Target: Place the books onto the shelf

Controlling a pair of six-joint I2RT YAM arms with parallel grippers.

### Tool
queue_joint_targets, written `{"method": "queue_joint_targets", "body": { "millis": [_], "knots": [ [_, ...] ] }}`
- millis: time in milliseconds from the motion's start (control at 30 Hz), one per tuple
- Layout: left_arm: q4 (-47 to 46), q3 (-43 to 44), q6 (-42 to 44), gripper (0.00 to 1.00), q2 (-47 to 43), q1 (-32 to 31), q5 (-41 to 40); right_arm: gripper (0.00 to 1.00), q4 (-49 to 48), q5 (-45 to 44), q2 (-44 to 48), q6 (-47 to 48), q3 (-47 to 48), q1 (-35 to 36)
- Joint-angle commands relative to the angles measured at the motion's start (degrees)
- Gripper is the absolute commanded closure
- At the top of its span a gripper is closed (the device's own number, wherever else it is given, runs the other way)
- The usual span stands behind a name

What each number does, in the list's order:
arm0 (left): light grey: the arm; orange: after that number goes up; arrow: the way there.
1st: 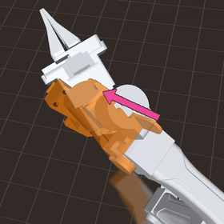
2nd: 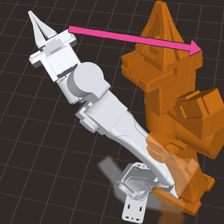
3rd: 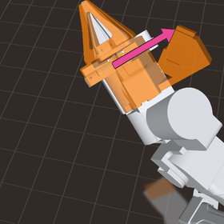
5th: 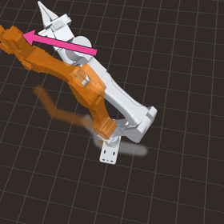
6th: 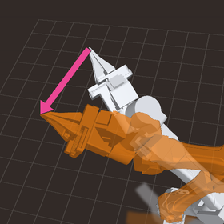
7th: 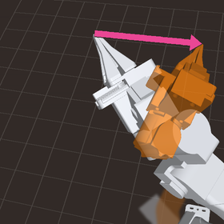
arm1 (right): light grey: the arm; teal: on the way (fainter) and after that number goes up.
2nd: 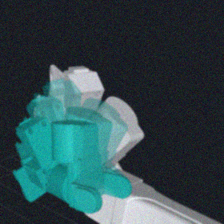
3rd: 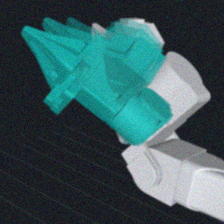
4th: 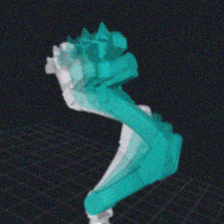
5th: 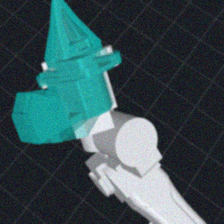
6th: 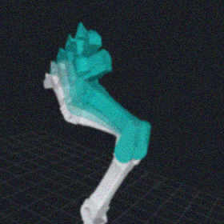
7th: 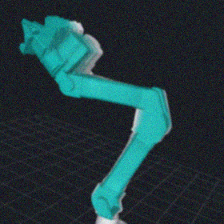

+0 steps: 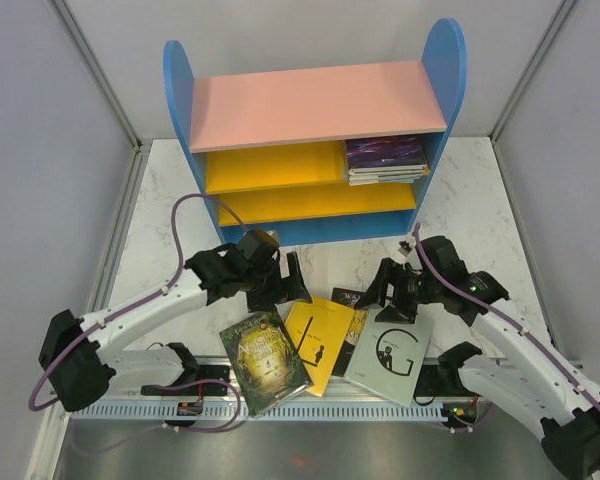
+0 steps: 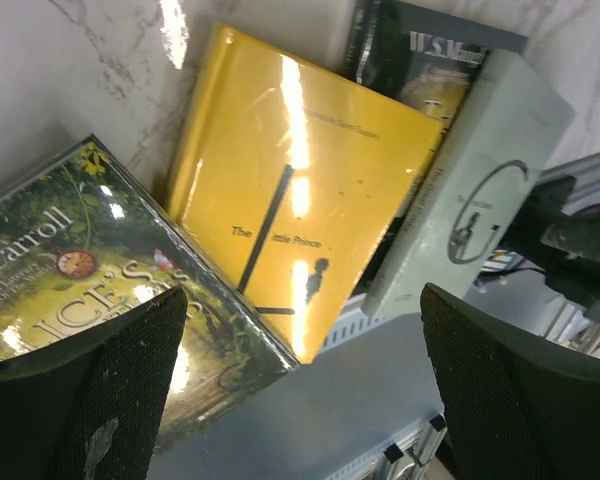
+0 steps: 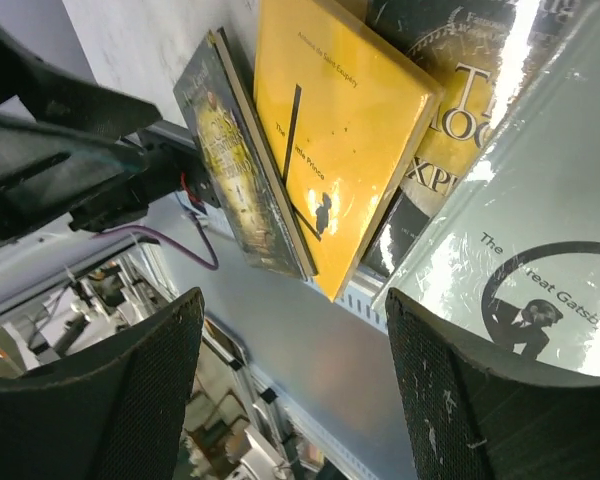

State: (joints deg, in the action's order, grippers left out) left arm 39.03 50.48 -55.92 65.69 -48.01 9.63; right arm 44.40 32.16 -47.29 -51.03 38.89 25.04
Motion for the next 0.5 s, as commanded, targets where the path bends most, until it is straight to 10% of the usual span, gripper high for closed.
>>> {"method": "queue_joint_targets", "body": {
  "millis": [0, 467],
  "knots": [
    [-2.5, -1.1, 4.8, 0.01, 4.3, 1.1, 1.2, 0.23, -7.7, -7.2, -2.1, -3.5, -2.0, 5.7],
    [-17.3, -6.3, 9.4, 0.00, 14.9, 7.4, 8.9, 0.23, -12.6, -18.9, -23.9, 0.5, 0.1, 15.5]
  ]
}}
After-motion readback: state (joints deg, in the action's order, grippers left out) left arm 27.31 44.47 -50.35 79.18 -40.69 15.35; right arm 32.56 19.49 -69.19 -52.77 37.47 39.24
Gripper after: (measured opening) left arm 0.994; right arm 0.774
